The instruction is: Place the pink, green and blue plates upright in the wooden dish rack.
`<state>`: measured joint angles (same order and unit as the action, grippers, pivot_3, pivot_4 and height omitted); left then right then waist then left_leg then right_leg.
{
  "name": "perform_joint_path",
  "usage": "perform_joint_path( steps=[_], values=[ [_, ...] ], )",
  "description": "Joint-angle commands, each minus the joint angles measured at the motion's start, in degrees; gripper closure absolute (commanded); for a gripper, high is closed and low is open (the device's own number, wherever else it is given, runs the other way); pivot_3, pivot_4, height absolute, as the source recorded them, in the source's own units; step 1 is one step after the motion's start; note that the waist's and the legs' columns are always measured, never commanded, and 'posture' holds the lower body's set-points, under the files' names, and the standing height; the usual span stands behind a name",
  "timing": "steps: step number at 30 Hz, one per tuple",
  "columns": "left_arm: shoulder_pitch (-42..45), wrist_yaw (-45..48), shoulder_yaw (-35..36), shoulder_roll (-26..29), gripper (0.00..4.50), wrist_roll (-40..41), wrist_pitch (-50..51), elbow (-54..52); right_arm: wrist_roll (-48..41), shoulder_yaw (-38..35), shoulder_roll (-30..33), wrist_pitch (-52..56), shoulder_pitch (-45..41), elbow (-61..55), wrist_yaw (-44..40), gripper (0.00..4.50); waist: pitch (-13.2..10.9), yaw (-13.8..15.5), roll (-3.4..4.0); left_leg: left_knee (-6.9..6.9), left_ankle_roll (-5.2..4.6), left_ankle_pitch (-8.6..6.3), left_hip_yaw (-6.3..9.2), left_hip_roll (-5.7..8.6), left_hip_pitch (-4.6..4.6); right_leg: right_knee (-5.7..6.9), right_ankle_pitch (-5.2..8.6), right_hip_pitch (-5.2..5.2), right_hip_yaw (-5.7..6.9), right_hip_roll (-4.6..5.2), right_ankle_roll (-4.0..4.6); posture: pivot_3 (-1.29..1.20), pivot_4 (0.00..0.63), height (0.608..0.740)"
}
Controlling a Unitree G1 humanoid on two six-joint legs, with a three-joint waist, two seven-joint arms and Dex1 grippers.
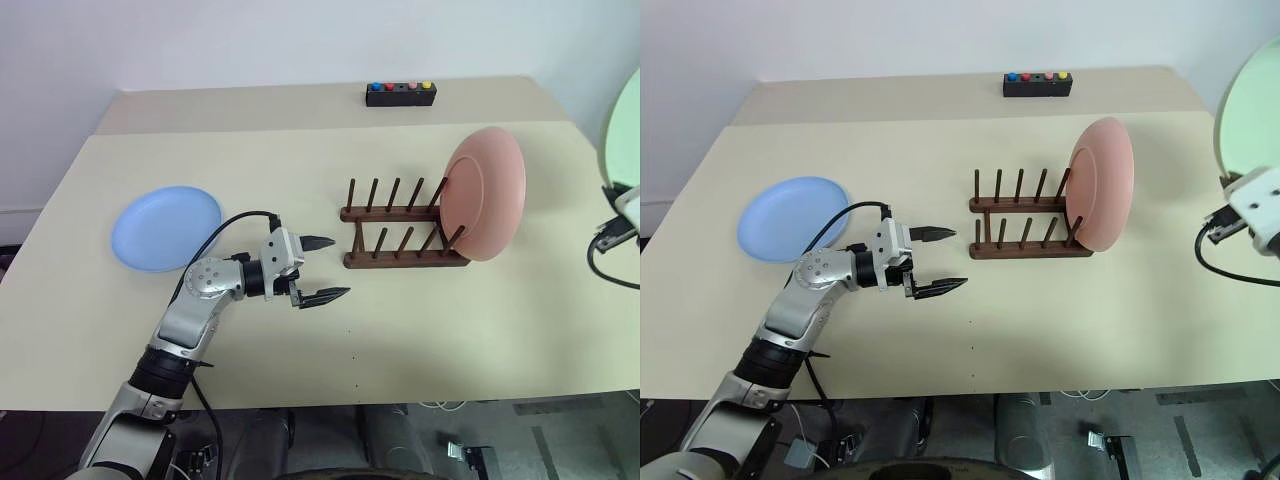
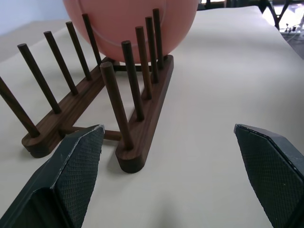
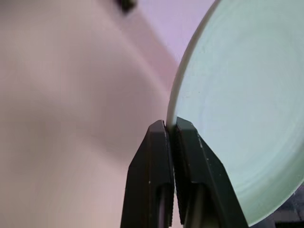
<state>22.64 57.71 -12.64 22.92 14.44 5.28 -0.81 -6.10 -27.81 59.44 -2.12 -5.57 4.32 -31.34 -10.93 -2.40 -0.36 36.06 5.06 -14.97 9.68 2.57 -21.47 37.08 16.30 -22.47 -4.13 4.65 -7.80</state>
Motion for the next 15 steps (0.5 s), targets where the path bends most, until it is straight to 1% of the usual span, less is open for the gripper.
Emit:
perform_joint_path(
  steps=[1, 5, 7, 11, 15],
  values=[
    [0.65, 0.54, 0.13, -0.14, 0.0, 0.26, -1.03, -0.3, -6.5, -5.51, 0.29, 3.75, -2.04, -9.56, -2.05, 4.46, 0.0, 0.02, 0.0, 0.0, 0.0, 0.0, 0.0, 0.0, 0.0, 0.0, 0.0, 0.01, 0.0, 0.0, 0.0, 0.0, 0.15, 0.74],
    [0.92, 0.63, 0.23, -0.21, 0.0, -0.19, -1.41, 0.53, -15.63, -5.48, -0.71, 9.61, -5.85, -18.78, -4.45, 4.46, 0.0, -0.02, 0.0, -0.01, 0.0, 0.0, 0.0, -0.01, 0.0, 0.0, 0.0, 0.0, 0.0, 0.0, 0.0, 0.0, 0.15, 0.74],
    [1.48, 0.19, 1.05, -0.15, 0.0, -0.39, -2.16, 1.12, -21.85, -4.36, -1.47, 13.9, -8.34, -23.71, -4.96, 4.46, -0.01, 0.04, -0.02, -0.01, 0.0, 0.0, 0.01, -0.02, 0.0, 0.0, 0.0, 0.0, 0.0, 0.0, 0.0, 0.0, 0.15, 0.74],
    [2.31, -0.7, 3.57, 0.81, 0.0, 0.63, -2.71, 0.2, -34.27, -2.29, -3.7, 21.67, -12.85, -31.27, -4.8, 4.46, -0.05, 0.32, -0.09, 0.0, 0.0, 0.0, 0.02, -0.03, -0.03, -0.01, 0.0, -0.01, 0.01, 0.0, 0.0, 0.0, 0.15, 0.74],
    [1.84, -1.22, 5.66, 2.23, 0.0, 1.62, -2.22, -0.85, -45.8, -0.14, -6.13, 27.99, -16.47, -36.23, -2.94, 4.46, -0.05, 0.36, -0.09, -0.02, -0.01, 0.0, 0.04, -0.04, -0.04, -0.02, 0.0, -0.02, 0.02, 0.0, 0.01, 0.0, 0.15, 0.74]
  ],
)
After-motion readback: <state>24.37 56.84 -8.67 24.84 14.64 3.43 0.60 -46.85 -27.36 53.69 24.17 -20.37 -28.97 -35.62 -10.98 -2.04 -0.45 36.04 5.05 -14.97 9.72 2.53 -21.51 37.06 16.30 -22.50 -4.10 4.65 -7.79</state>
